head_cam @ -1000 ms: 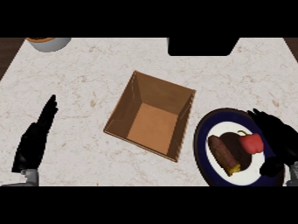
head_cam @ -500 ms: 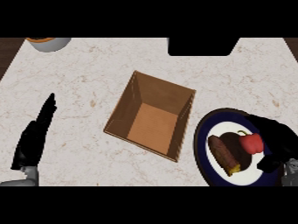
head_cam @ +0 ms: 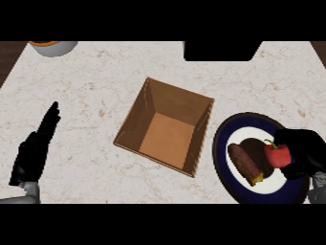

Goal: Pick the bell pepper from the plate and place it in the cardboard box

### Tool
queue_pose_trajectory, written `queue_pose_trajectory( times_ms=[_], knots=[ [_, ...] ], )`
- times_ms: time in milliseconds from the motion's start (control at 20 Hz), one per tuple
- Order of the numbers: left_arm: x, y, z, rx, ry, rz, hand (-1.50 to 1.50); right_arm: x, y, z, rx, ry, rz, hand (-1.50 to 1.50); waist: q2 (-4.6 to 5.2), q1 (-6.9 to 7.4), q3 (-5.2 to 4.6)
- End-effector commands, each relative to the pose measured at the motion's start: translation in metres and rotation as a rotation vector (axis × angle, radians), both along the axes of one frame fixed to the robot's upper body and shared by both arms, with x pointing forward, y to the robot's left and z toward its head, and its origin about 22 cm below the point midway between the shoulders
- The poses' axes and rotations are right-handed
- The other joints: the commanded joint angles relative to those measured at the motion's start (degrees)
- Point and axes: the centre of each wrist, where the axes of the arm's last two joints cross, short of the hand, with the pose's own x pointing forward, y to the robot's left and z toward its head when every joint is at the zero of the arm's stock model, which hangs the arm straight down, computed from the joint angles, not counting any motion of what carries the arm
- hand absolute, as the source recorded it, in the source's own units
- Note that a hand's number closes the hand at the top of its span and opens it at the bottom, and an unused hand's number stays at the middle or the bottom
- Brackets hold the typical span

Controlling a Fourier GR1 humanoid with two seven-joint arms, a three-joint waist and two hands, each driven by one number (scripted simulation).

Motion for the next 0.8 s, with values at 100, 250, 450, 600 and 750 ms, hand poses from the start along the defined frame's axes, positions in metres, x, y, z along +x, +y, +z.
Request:
queue_pose_trajectory(
  times_ms=[100, 250, 450, 600, 750],
  knots=[
    [-0.004, 0.008, -0.011, 0.000, 0.007, 0.015, 0.00, 0.003, 0.020, -0.004, -0.022, -0.128, 0.042, 1.50, 0.02, 0.02, 0.04],
    [0.004, -0.003, -0.003, 0.002, -0.014, -0.011, 0.00, 0.043, -0.005, 0.021, 0.045, -0.082, 0.231, 1.50, 0.30, 0.80, 0.08],
    [-0.003, 0.006, 0.001, 0.007, -0.016, -0.027, 0.00, 0.064, -0.033, 0.032, 0.135, -0.058, 0.412, 1.50, 0.54, 1.98, 0.16],
    [0.013, -0.013, 0.004, -0.010, 0.003, -0.030, 0.00, 0.082, -0.018, 0.036, 0.124, -0.125, 0.469, 1.50, 0.23, 0.61, 0.08],
    [-0.016, -0.003, 0.008, -0.004, 0.004, -0.010, 0.00, 0.095, -0.032, 0.064, 0.176, -0.174, 0.448, 1.50, 0.05, 0.65, 0.06]
  ],
)
